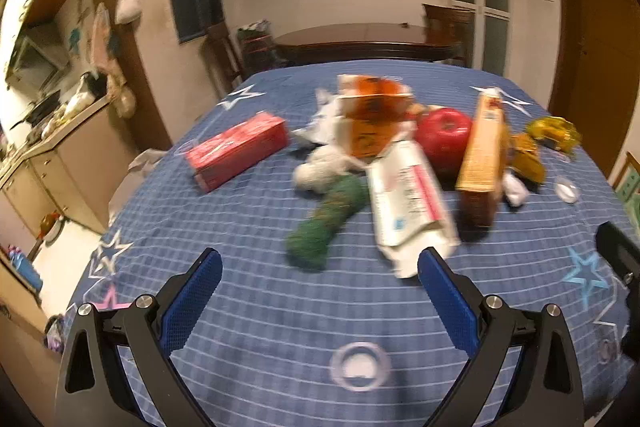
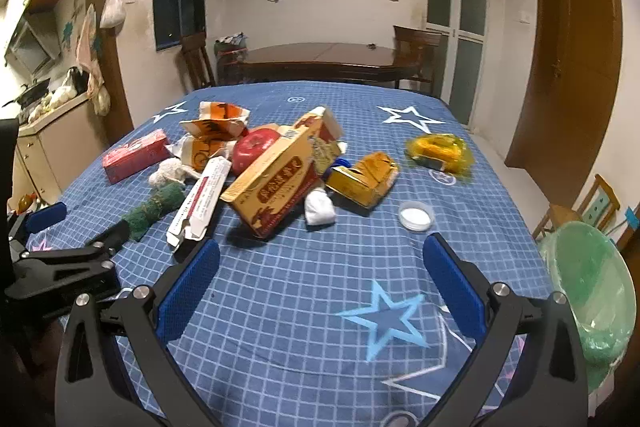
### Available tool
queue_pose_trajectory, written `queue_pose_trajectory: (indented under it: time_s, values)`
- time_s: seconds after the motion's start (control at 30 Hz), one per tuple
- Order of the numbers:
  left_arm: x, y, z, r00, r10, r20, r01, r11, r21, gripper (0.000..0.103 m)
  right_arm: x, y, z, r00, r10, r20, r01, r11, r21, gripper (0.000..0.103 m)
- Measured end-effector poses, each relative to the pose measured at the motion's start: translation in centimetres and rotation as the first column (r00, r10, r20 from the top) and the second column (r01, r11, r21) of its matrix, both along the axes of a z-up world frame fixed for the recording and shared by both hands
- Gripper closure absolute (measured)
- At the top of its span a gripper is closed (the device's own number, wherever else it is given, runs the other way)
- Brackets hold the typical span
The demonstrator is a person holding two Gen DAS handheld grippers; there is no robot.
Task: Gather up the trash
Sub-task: 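Grasp the tall yellow box with the right tool while the left tool grasps the white medicine box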
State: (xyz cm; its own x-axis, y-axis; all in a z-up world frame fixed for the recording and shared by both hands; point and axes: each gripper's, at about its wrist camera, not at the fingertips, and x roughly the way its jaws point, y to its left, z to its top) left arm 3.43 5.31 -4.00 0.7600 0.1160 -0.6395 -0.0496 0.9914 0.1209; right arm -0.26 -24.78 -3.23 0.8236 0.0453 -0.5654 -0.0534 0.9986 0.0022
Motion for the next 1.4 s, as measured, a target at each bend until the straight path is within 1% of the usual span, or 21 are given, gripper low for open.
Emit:
queue_pose_trajectory:
  time_s: [0.07,0.13,0.2,0.23,0.27,0.33,0.43,0.53,0.6,0.67,0.73,0.83,0.87,0.9,0.93,1.0,1.03,1.1,1.17,1.23,1.4]
  values:
    - [0.2,1.5,-0.4,1.0,0.026,-0.009,-0.026,1.0,-0.001,0.005,0.6,0.7,-0.1,0.999,0.035,-0.008,-0.035,0.999,0.0,0.006]
    - [0.2,3.1,-0.7,0.999,0.051,-0.018,-0.051,0.999,-0.007,0.005,1.4,1.5,-0.2,0.996,0.085,-0.022,-0.084,0.996,0.018,0.011]
    - [0.3,4.7,-1.0,0.997,0.073,-0.027,-0.074,0.997,-0.026,0.005,2.4,2.4,-0.5,0.987,0.152,-0.059,-0.148,0.987,0.066,0.023]
    - [0.3,5.2,-1.1,0.996,0.079,-0.03,-0.08,0.996,-0.039,0.005,3.2,2.7,-0.8,0.979,0.183,-0.085,-0.175,0.98,0.097,0.026]
    - [0.4,5.7,-1.1,0.996,0.079,-0.033,-0.081,0.995,-0.057,0.005,3.7,2.8,-0.9,0.976,0.193,-0.099,-0.181,0.976,0.118,0.03]
    - [0.3,6.1,-1.1,0.998,0.063,-0.027,-0.065,0.995,-0.08,0.005,4.7,2.6,-1.1,0.981,0.162,-0.105,-0.146,0.979,0.145,0.031]
    - [0.4,5.4,-1.2,1.0,0.019,-0.015,-0.02,0.997,-0.079,0.005,6.4,1.9,-0.9,0.989,0.103,-0.106,-0.084,0.982,0.168,0.03]
    - [1.0,4.6,-2.0,0.999,-0.004,-0.045,0.001,0.996,-0.084,0.005,8.6,2.5,-0.6,0.991,0.077,-0.108,-0.058,0.984,0.167,0.029]
    - [1.6,4.4,-2.6,0.998,-0.003,-0.068,-0.004,0.995,-0.097,0.005,10.0,3.5,-0.5,0.992,0.068,-0.11,-0.05,0.986,0.159,0.022]
    - [1.9,4.5,-2.8,0.997,0.003,-0.078,-0.011,0.994,-0.105,0.005,11.4,4.3,-0.9,0.992,0.038,-0.121,-0.022,0.991,0.132,0.019]
    - [2.1,4.5,-2.8,0.997,0.008,-0.078,-0.016,0.994,-0.107,0.005,12.7,4.8,-1.8,0.987,-0.004,-0.158,0.022,0.994,0.111,0.019]
    - [2.2,4.4,-2.8,0.997,-0.002,-0.08,-0.007,0.995,-0.103,0.005,13.9,4.7,-3.1,0.974,-0.023,-0.225,0.053,0.99,0.128,0.02]
    - [2.2,4.2,-2.8,0.997,-0.007,-0.08,-0.001,0.995,-0.102,0.005,13.8,4.8,-3.3,0.973,-0.018,-0.23,0.051,0.989,0.136,0.034]
    - [2.2,4.1,-2.8,0.997,-0.015,-0.079,0.007,0.995,-0.103,0.005,13.8,4.9,-3.4,0.971,-0.012,-0.238,0.044,0.99,0.131,0.045]
    - [2.2,3.8,-2.7,0.997,-0.026,-0.078,0.018,0.994,-0.105,0.005,13.7,4.8,-3.5,0.971,-0.013,-0.237,0.045,0.99,0.132,0.047]
    - [2.0,3.2,-2.6,0.996,-0.041,-0.074,0.033,0.994,-0.108,0.005,13.3,3.9,-3.4,0.972,-0.007,-0.234,0.05,0.983,0.175,0.057]
    - [1.9,3.0,-2.5,0.996,-0.049,-0.071,0.041,0.993,-0.109,0.005,13.0,3.5,-3.3,0.973,-0.012,-0.229,0.055,0.982,0.181,0.061]
    - [1.9,2.5,-2.4,0.995,-0.067,-0.068,0.059,0.991,-0.12,0.005,12.3,2.6,-3.1,0.977,-0.022,-0.214,0.064,0.98,0.191,0.071]
    - [1.9,2.0,-2.3,0.994,-0.085,-0.069,0.076,0.989,-0.129,0.005,11.7,2.0,-2.9,0.978,-0.02,-0.208,0.064,0.976,0.207,0.076]
    - [2.1,1.0,-2.1,0.992,-0.108,-0.07,0.099,0.987,-0.13,0.005,10.5,1.3,-2.5,0.983,-0.003,-0.183,0.047,0.97,0.238,0.076]
    - [2.4,-1.7,-1.5,0.987,-0.157,-0.038,0.152,0.982,-0.108,0.007,7.9,-0.4,-0.7,0.995,0.005,-0.104,0.022,0.966,0.258,0.076]
